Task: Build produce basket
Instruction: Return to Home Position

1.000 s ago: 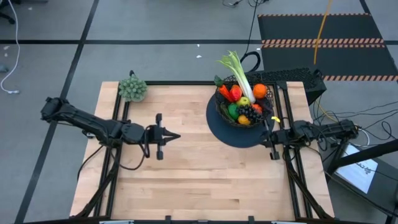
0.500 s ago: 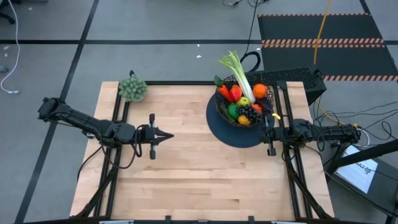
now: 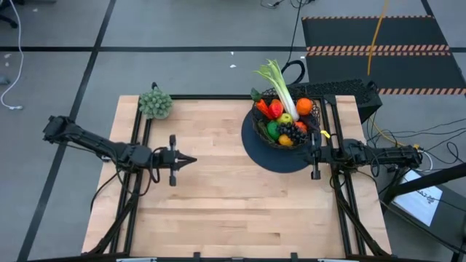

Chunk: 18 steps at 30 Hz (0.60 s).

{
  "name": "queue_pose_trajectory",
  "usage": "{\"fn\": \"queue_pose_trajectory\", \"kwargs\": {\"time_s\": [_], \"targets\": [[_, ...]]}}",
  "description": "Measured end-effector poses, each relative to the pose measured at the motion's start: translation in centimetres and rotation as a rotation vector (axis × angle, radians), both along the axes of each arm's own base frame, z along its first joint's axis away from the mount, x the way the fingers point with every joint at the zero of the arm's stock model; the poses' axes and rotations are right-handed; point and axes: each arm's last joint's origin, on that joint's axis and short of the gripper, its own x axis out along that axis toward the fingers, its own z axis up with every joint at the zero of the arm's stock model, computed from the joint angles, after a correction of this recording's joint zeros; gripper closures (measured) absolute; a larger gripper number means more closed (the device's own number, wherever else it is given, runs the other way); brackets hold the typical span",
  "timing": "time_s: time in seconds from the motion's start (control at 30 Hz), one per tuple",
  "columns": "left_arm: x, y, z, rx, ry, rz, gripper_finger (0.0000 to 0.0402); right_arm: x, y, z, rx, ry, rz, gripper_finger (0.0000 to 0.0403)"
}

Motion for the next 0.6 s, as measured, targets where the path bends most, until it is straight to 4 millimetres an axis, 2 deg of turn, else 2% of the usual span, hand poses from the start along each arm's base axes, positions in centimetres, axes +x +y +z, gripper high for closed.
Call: {"fn": "queue_pose_trajectory", "kwargs": {"time_s": [0.17, 0.3, 0.6], "targets": [[-0.9, 0.1, -1.7, -0.009, -0.072, -0.057, 0.0393, 0.0, 0.0, 0.0, 0.0, 0.0, 0.0, 0.0403], [-1.5, 0.1, -2.9, -0.022, -0.057, -0.112, 0.0398, 0.0, 0.0, 0.0, 0.0, 0.001, 0.0, 0.0403], [-2.1, 0.2, -2.7, 0.058, -0.1, -0.185, 0.0398, 0.0, 0.0, 0.0, 0.0, 0.002, 0.001, 0.0403]]}}
